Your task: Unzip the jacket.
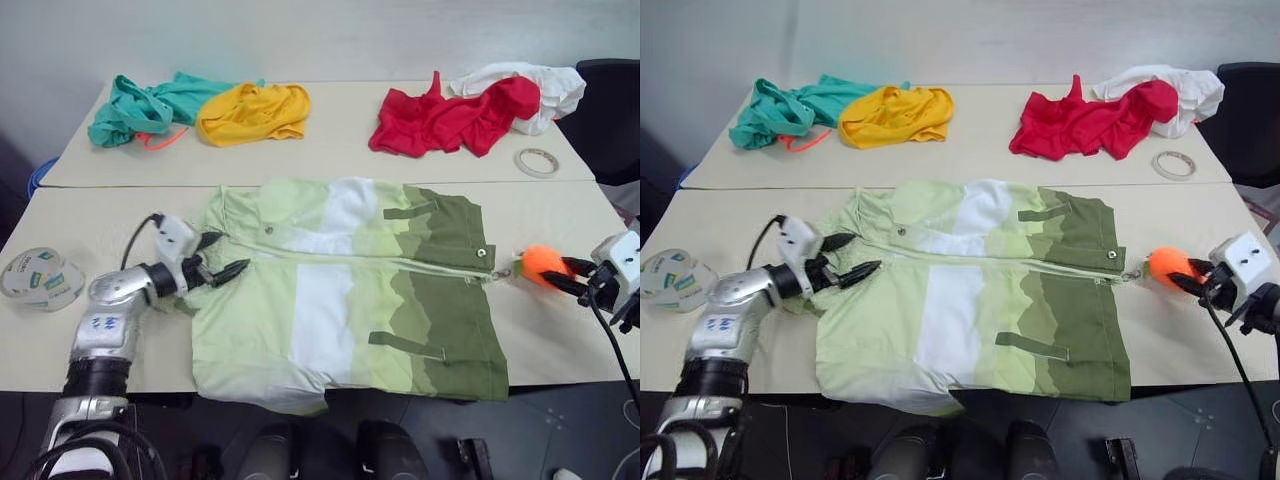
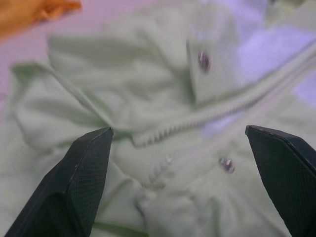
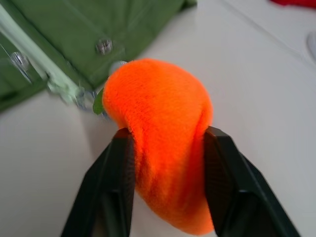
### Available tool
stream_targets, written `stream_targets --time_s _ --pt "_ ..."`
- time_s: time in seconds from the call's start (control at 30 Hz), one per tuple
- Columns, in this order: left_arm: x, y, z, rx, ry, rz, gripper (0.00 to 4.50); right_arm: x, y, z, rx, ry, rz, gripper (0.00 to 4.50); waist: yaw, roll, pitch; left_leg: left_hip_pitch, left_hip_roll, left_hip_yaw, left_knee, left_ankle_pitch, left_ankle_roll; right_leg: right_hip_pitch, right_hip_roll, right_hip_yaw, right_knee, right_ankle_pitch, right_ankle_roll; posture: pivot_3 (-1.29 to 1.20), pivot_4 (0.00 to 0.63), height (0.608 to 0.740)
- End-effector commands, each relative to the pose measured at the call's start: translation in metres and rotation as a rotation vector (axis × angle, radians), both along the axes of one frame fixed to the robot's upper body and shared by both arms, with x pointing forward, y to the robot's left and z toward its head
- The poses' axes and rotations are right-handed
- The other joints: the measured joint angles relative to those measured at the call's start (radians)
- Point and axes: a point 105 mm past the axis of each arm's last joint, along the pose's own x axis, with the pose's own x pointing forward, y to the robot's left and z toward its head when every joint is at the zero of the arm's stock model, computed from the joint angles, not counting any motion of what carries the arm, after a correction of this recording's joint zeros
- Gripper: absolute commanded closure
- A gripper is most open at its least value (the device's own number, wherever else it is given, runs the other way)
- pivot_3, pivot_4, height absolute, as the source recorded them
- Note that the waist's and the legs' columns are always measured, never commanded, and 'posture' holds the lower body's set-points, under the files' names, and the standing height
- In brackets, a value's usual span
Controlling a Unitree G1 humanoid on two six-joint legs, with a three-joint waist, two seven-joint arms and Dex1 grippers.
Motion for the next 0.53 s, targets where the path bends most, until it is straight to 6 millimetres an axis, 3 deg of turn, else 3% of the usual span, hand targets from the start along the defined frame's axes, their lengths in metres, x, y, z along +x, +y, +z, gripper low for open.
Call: stream_targets --time_s 0.03,0.13,0.17,0.3,0.43,0.53 --pt "-0.034 0.021 0.027 -0.007 -0.031 0.003 0.0 -0.005 0.04 0.053 0.027 -0.126 0.22 1.31 -0.012 0.0 0.0 0.003 0.001 0.0 -0.001 0.0 -0.001 0.002 0.001 0.0 0.0 0.0 0.0 0.0 0.15 0.74" --pt "-0.055 0.04 0.016 0.045 0.041 0.05 0.0 -0.002 0.083 0.06 0.067 -0.161 0.378 0.36 -0.016 0.0 0.0 0.003 0.005 -0.002 -0.001 -0.002 -0.003 0.003 0.003 0.002 -0.005 -0.001 -0.001 0.0 0.15 0.74" --pt "-0.065 0.05 0.009 0.085 0.049 0.085 0.0 -0.004 0.109 0.053 0.079 -0.153 0.477 0.02 -0.019 0.0 0.0 0.003 0.006 -0.002 -0.001 -0.002 -0.004 0.003 0.003 0.003 -0.006 -0.001 -0.002 0.0 0.15 0.74" --pt "-0.092 0.067 -0.004 0.159 0.055 0.161 0.0 -0.019 0.166 0.016 0.073 -0.103 0.718 0.01 -0.017 -0.002 0.0 0.0 0.008 -0.004 -0.002 -0.005 -0.007 0.001 0.005 0.003 -0.007 -0.002 -0.005 0.0 0.15 0.74" --pt "-0.111 0.074 -0.015 0.19 0.08 0.228 0.0 -0.033 0.179 -0.024 -0.056 -0.064 0.868 0.01 0.011 -0.001 0.0 -0.002 0.007 -0.004 -0.002 -0.008 -0.003 0.001 0.004 0.002 -0.008 -0.002 -0.005 0.0 0.15 0.74" --pt "-0.122 0.076 -0.017 0.211 0.061 0.259 0.0 -0.019 0.172 -0.022 -0.019 -0.094 0.807 0.01 0.015 -0.001 0.0 -0.003 0.005 -0.004 0.001 -0.01 -0.001 0.003 0.003 0.002 -0.014 -0.002 -0.004 0.0 0.15 0.74"
